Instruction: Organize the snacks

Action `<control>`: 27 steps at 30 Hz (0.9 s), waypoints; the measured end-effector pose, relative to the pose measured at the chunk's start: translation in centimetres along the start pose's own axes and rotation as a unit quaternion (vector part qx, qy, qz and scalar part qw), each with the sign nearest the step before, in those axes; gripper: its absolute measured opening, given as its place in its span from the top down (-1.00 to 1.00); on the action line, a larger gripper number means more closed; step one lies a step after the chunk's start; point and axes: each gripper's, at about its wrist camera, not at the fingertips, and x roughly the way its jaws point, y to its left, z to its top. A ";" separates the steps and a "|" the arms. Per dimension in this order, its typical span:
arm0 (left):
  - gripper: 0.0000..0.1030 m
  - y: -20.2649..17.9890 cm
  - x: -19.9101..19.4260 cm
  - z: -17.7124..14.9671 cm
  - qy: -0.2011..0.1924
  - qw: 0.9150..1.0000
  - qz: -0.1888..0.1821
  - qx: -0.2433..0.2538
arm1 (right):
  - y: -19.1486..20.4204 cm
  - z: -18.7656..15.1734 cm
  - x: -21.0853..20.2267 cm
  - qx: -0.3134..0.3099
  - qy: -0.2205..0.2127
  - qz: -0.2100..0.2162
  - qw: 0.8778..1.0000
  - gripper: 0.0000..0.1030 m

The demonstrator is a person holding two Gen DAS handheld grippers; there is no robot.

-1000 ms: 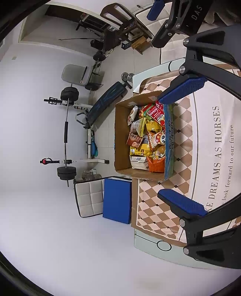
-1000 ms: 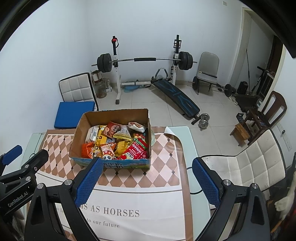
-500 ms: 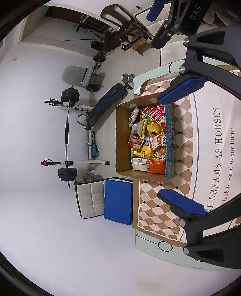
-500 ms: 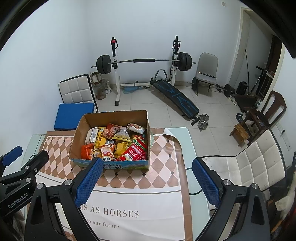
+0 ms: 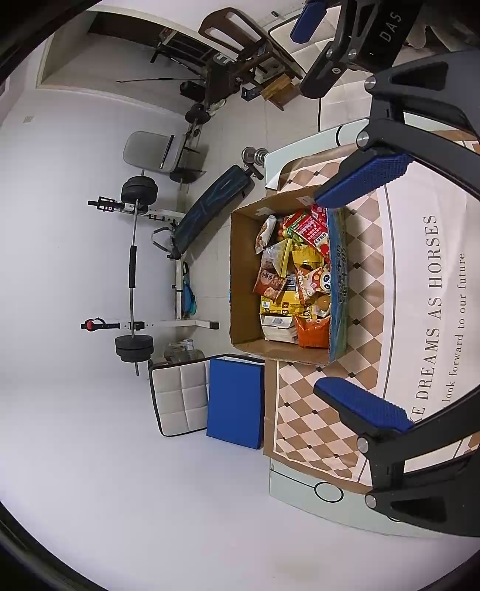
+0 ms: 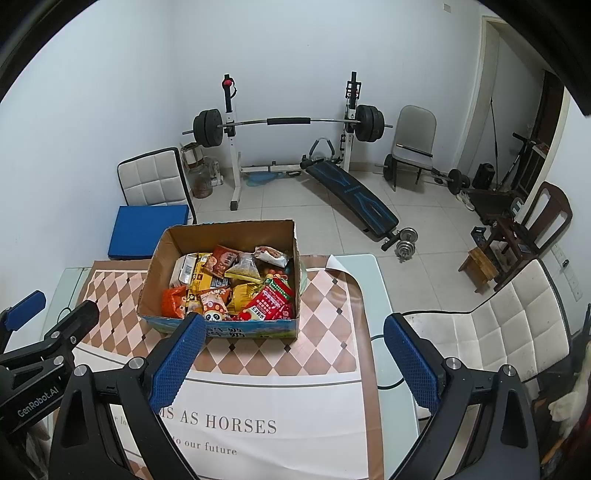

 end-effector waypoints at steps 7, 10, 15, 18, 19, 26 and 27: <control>-0.82 -0.3 -0.1 0.1 0.000 1.000 0.000 0.001 | 0.0 0.1 0.0 0.000 0.000 0.000 1.000 -0.92; -0.82 -0.4 -0.1 0.1 -0.001 1.000 0.001 0.002 | 0.0 0.0 0.0 0.000 -0.001 0.000 1.000 -0.92; -0.82 -0.3 -0.1 0.1 -0.001 1.000 0.000 0.002 | 0.0 0.1 0.0 0.000 -0.002 0.001 1.000 -0.92; -0.82 -0.3 -0.1 0.0 0.000 1.000 -0.001 0.001 | 0.0 0.3 0.0 0.000 -0.001 0.002 1.000 -0.92; -0.82 -0.5 -0.2 0.1 0.000 1.000 -0.001 0.001 | 0.0 0.4 0.0 0.000 -0.001 0.002 1.000 -0.92; -0.82 -0.3 -0.1 0.0 0.004 1.000 -0.003 -0.002 | 0.0 0.3 -0.1 0.001 -0.001 0.002 1.000 -0.92; -0.82 -0.4 -0.1 0.1 0.004 1.000 -0.002 -0.003 | 0.0 0.3 -0.1 0.001 -0.001 0.002 1.000 -0.92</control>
